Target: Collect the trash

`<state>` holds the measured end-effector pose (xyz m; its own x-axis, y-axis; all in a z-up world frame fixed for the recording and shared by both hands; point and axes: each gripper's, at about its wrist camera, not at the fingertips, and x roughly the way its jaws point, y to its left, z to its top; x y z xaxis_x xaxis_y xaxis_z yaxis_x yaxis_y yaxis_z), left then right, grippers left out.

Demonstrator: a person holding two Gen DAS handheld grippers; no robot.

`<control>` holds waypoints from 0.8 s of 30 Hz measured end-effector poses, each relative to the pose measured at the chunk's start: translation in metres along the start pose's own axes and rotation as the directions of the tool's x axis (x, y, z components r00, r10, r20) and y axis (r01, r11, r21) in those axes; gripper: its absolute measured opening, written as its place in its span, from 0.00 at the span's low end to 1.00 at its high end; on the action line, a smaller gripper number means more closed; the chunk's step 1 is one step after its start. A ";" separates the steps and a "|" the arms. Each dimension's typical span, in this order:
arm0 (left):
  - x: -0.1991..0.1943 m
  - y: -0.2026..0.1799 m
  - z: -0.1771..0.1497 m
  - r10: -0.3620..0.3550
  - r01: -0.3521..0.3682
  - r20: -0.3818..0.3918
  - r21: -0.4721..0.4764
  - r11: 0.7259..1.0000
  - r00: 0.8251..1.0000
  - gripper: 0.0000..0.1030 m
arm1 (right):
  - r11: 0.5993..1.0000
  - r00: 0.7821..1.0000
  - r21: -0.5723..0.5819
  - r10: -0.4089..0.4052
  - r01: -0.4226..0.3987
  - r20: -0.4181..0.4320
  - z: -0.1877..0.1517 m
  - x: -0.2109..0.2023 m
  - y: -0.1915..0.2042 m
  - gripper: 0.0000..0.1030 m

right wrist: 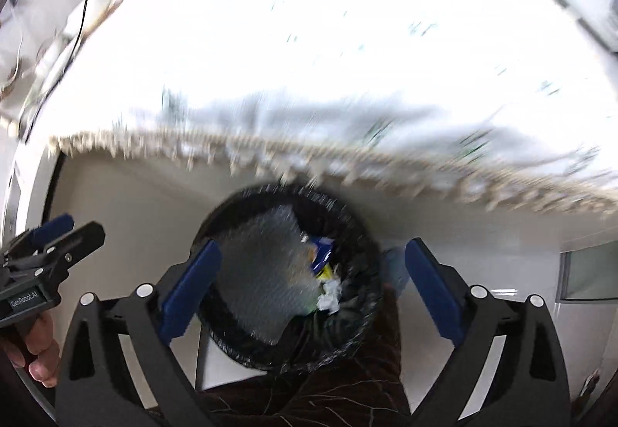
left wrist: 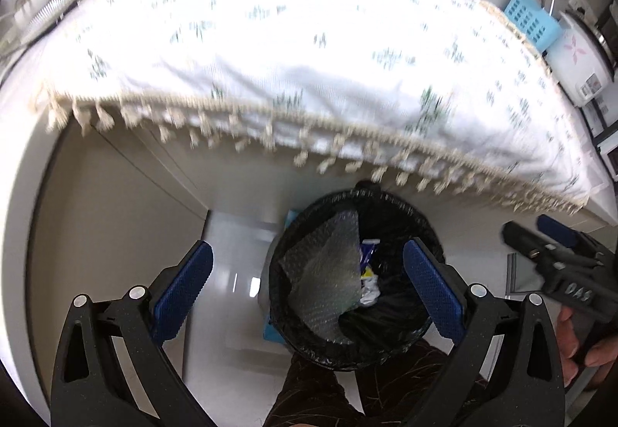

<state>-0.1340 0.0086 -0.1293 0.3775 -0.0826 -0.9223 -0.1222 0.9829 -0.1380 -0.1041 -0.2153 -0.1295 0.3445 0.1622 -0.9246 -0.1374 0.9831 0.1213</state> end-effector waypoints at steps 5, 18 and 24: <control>-0.028 -0.004 0.028 -0.001 0.001 0.030 0.012 1.000 1.000 0.94 | 0.997 0.995 0.044 -0.062 0.058 0.082 0.025 -0.048 -0.018 0.92; -0.117 -0.031 0.090 -0.035 0.026 0.112 0.079 0.997 0.993 0.94 | 0.992 0.979 0.092 -0.097 0.081 0.180 0.070 -0.146 -0.028 0.92; -0.148 -0.040 0.102 -0.033 0.016 0.148 0.117 0.993 0.988 0.94 | 0.991 0.973 0.093 -0.111 0.094 0.202 0.079 -0.171 -0.025 0.92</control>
<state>-0.0912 -0.0016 0.0496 0.5134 -0.0899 -0.8534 -0.0083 0.9939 -0.1097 -0.0865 -0.2609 0.0538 0.5384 0.0658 -0.8401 -0.0176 0.9976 0.0668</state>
